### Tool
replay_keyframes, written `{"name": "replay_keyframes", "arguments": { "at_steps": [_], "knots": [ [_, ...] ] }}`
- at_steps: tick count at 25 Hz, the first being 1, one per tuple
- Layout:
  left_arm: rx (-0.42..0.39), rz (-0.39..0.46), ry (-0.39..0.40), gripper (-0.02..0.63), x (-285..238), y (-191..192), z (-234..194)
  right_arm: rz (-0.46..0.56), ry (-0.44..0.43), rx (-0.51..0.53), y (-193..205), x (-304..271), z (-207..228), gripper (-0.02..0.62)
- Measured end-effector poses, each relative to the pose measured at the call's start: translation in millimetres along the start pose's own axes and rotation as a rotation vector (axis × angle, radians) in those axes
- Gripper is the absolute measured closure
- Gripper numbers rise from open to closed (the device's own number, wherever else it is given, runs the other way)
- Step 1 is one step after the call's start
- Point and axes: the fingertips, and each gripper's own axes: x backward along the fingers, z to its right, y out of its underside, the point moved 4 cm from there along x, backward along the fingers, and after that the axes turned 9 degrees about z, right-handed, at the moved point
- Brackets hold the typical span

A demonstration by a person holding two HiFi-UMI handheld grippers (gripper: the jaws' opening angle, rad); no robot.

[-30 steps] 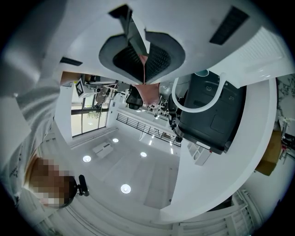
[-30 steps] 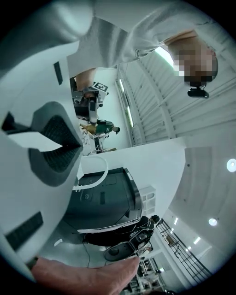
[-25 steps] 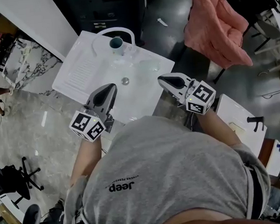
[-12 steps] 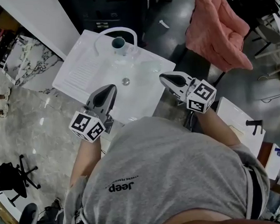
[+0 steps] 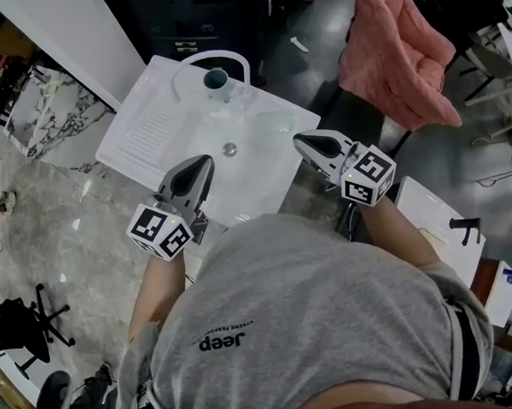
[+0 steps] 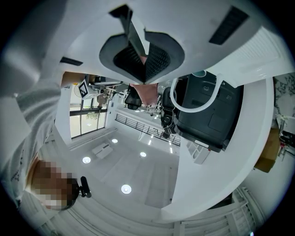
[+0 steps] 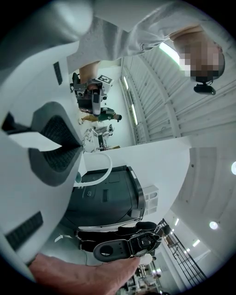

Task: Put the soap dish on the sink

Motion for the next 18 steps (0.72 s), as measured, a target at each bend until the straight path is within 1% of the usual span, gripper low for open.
{"name": "replay_keyframes", "arguments": {
  "at_steps": [13,18],
  "knots": [
    [-0.004,-0.001,0.000,0.591,2.0,0.6,-0.5,-0.003,0.006,0.005,0.5,0.7,3.0,0.545],
    [-0.001,0.003,-0.015,0.591,1.0,-0.9,-5.2,-0.012,0.009,0.019,-0.2,-4.3,8.3,0.545]
  ]
}}
